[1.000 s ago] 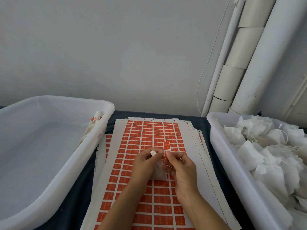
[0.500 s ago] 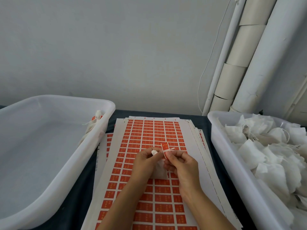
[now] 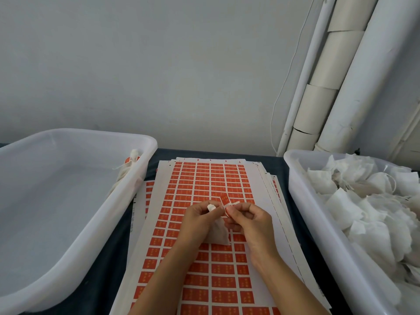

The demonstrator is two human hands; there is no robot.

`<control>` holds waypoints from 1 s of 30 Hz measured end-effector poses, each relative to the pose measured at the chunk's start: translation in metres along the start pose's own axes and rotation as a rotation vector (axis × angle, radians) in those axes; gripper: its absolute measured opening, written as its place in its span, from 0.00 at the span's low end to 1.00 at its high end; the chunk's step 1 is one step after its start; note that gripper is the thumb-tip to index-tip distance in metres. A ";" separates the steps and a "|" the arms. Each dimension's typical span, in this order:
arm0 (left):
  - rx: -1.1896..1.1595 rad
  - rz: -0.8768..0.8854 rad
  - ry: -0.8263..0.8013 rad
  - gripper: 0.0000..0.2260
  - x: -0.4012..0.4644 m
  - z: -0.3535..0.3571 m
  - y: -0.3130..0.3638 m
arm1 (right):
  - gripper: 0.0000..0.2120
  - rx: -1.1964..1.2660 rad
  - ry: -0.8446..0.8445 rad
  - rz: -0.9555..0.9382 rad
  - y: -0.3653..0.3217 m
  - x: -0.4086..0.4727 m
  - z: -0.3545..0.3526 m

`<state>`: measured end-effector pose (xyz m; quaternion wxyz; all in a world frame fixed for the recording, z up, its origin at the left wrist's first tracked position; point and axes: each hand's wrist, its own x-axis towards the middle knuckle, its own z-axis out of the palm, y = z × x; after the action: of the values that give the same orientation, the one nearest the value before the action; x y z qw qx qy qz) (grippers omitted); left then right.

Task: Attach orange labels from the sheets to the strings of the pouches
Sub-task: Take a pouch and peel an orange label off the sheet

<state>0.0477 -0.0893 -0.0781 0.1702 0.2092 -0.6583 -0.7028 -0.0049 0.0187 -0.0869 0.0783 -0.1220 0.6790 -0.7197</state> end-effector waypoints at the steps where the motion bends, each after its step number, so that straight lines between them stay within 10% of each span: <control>1: -0.006 0.001 -0.005 0.08 0.000 0.000 0.000 | 0.06 0.002 -0.001 0.008 0.000 0.000 0.000; 30: -0.040 -0.038 -0.096 0.05 0.005 -0.002 -0.003 | 0.06 0.015 -0.027 0.033 0.002 0.001 -0.002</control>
<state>0.0452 -0.0934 -0.0818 0.1294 0.1842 -0.6477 -0.7279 -0.0067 0.0197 -0.0888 0.1001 -0.1198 0.6742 -0.7218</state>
